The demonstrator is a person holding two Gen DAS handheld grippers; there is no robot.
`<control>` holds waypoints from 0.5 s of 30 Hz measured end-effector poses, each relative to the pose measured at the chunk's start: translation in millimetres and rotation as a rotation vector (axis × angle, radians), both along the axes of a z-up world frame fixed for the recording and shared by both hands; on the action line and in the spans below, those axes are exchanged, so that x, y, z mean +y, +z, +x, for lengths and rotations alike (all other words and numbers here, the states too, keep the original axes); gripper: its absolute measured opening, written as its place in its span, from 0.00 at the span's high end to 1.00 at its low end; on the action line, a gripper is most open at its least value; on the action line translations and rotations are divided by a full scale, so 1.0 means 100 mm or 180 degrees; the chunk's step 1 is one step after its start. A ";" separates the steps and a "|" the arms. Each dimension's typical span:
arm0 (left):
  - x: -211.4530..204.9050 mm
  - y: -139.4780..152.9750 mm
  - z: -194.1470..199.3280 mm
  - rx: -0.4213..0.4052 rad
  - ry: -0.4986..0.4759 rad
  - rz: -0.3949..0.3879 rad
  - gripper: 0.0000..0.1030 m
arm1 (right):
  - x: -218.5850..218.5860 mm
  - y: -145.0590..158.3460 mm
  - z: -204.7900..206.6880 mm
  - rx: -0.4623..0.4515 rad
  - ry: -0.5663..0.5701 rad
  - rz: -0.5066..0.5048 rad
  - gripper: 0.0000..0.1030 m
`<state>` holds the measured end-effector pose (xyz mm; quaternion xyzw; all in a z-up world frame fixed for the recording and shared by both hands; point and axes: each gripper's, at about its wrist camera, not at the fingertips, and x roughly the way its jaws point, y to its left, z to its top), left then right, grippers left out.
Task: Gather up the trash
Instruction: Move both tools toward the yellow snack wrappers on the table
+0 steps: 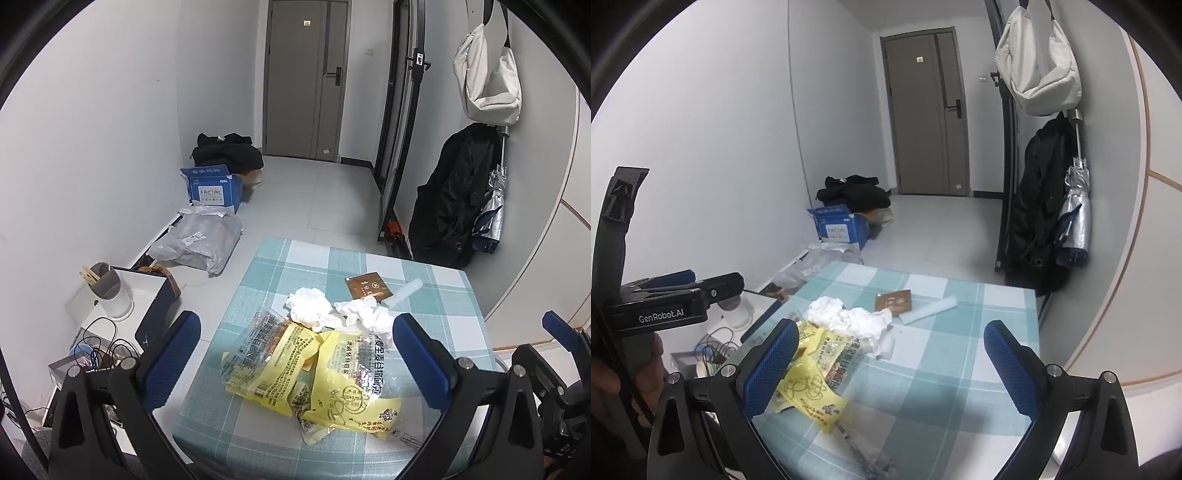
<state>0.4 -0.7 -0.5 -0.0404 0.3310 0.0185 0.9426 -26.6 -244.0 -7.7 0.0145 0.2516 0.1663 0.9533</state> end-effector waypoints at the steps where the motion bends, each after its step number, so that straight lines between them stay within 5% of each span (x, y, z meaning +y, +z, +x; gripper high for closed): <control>1: 0.00 0.00 0.00 0.0001 0.0003 0.0003 0.01 | 0.00 0.00 0.00 -0.0006 0.0000 -0.0011 0.02; 15: 0.03 -0.03 -0.04 -0.0007 -0.0007 0.0032 0.01 | 0.01 0.00 -0.01 -0.0019 0.0062 0.0045 0.02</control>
